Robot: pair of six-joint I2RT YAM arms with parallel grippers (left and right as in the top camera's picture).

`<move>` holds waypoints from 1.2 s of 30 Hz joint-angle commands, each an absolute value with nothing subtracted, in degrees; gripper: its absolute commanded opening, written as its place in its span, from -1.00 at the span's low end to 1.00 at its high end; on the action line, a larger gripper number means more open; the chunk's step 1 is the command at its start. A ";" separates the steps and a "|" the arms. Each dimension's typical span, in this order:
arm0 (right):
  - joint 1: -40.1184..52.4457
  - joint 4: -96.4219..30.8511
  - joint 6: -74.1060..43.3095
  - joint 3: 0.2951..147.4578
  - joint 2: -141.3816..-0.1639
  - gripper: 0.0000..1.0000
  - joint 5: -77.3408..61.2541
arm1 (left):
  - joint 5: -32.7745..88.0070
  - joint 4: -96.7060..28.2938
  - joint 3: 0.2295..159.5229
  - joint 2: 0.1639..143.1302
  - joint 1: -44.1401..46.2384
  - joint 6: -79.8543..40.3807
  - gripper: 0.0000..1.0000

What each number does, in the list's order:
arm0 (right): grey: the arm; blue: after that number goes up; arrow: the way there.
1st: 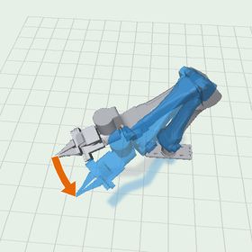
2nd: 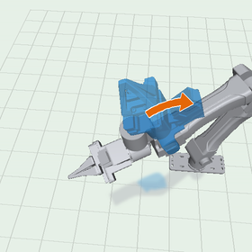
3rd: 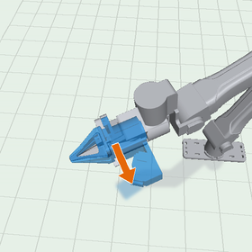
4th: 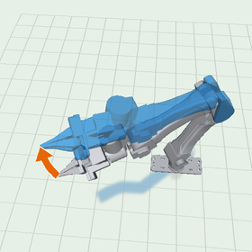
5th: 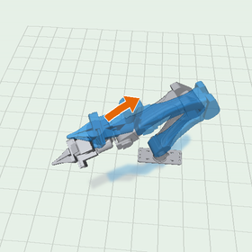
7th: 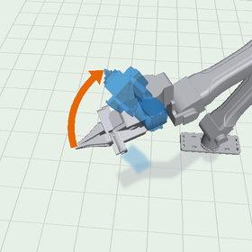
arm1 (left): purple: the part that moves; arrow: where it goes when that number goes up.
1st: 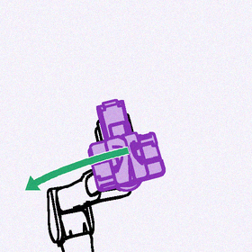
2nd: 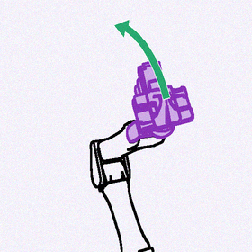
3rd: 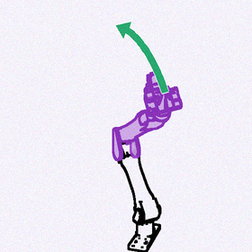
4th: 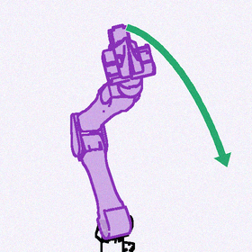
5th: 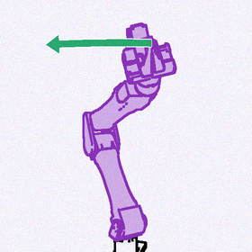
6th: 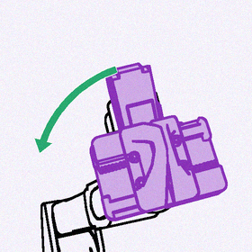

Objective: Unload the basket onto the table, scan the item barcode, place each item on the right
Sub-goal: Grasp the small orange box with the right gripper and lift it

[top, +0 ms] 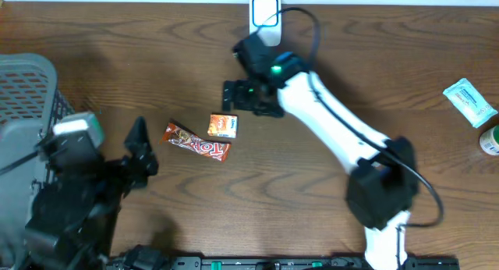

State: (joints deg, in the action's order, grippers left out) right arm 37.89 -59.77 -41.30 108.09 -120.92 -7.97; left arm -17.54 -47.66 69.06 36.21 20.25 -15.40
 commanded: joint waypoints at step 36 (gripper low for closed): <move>43.40 -57.01 -48.69 118.41 -141.49 0.98 -2.09 | -18.92 -60.05 69.08 35.79 19.99 -15.75 0.68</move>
State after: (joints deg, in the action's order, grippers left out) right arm 43.07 -55.79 -49.93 118.24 -139.48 -4.34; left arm -18.35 -59.88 69.01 35.90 20.25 -15.20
